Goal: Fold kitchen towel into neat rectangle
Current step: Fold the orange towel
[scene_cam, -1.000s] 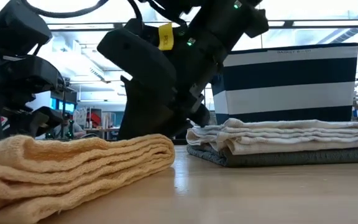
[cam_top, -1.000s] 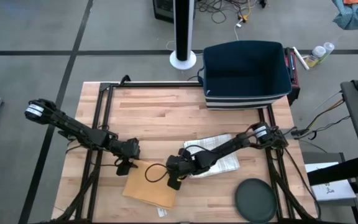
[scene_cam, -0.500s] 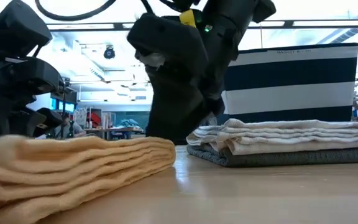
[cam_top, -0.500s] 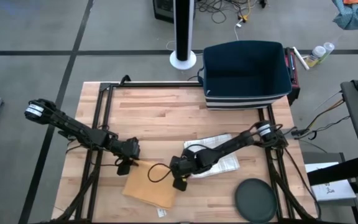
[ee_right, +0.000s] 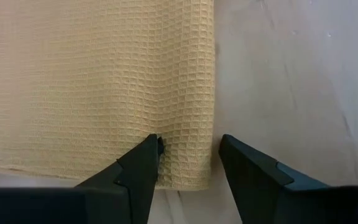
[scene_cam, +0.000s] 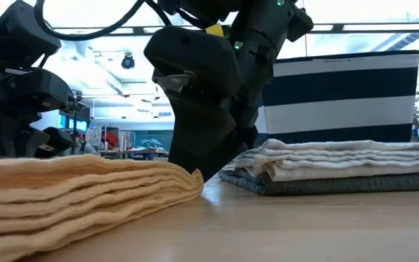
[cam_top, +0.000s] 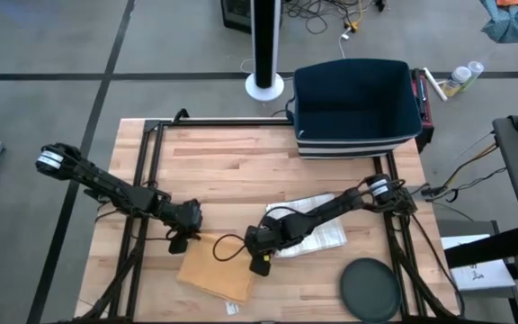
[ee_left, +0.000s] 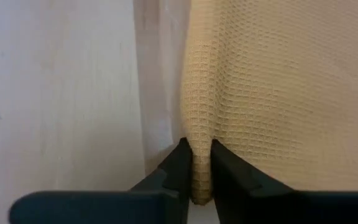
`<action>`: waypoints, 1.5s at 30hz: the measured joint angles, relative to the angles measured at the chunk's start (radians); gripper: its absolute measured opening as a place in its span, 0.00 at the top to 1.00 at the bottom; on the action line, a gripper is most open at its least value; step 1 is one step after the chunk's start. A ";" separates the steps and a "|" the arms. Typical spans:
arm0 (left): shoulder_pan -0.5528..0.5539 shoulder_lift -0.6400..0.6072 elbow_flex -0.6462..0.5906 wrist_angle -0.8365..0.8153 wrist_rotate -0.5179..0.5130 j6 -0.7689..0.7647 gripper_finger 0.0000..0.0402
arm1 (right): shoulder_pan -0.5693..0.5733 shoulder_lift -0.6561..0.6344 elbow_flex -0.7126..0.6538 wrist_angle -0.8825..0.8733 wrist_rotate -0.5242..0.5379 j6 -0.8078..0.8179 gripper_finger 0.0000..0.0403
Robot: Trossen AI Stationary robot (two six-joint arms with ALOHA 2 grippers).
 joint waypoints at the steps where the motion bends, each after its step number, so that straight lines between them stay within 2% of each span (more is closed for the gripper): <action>1: 0.000 -0.002 0.005 -0.014 0.011 0.002 0.86 | -0.004 0.000 0.000 -0.003 0.000 -0.005 0.56; 10: -0.002 -0.043 0.078 -0.196 0.082 -0.004 0.63 | -0.035 -0.039 -0.003 -0.059 0.018 -0.092 0.58; 13: 0.015 -0.044 0.093 -0.231 0.088 -0.001 0.57 | -0.035 -0.079 0.004 -0.079 0.023 -0.105 0.58; 15: 0.039 -0.044 0.095 -0.238 0.127 0.000 0.55 | -0.035 -0.096 0.005 -0.101 0.021 -0.105 0.58; 18: 0.085 -0.044 0.095 -0.239 0.201 -0.002 0.54 | -0.033 -0.099 0.001 -0.135 0.008 -0.103 0.57; 25: 0.189 -0.045 0.095 -0.231 0.207 0.003 0.57 | -0.036 -0.084 -0.011 -0.108 0.007 -0.087 0.55; 28: 0.216 -0.043 0.095 -0.213 0.225 0.012 0.57 | -0.044 -0.057 -0.011 -0.094 -0.051 -0.087 0.55; 36: 0.222 -0.047 0.133 -0.239 0.313 0.018 0.55 | -0.047 -0.018 -0.008 -0.077 -0.071 -0.086 0.55; 41: 0.223 -0.044 0.179 -0.247 0.308 0.051 0.55 | -0.047 -0.017 -0.010 -0.077 -0.064 -0.099 0.57; 45: 0.231 0.034 0.165 -0.230 0.292 0.047 0.56 | -0.047 -0.016 -0.010 -0.078 -0.061 -0.111 0.59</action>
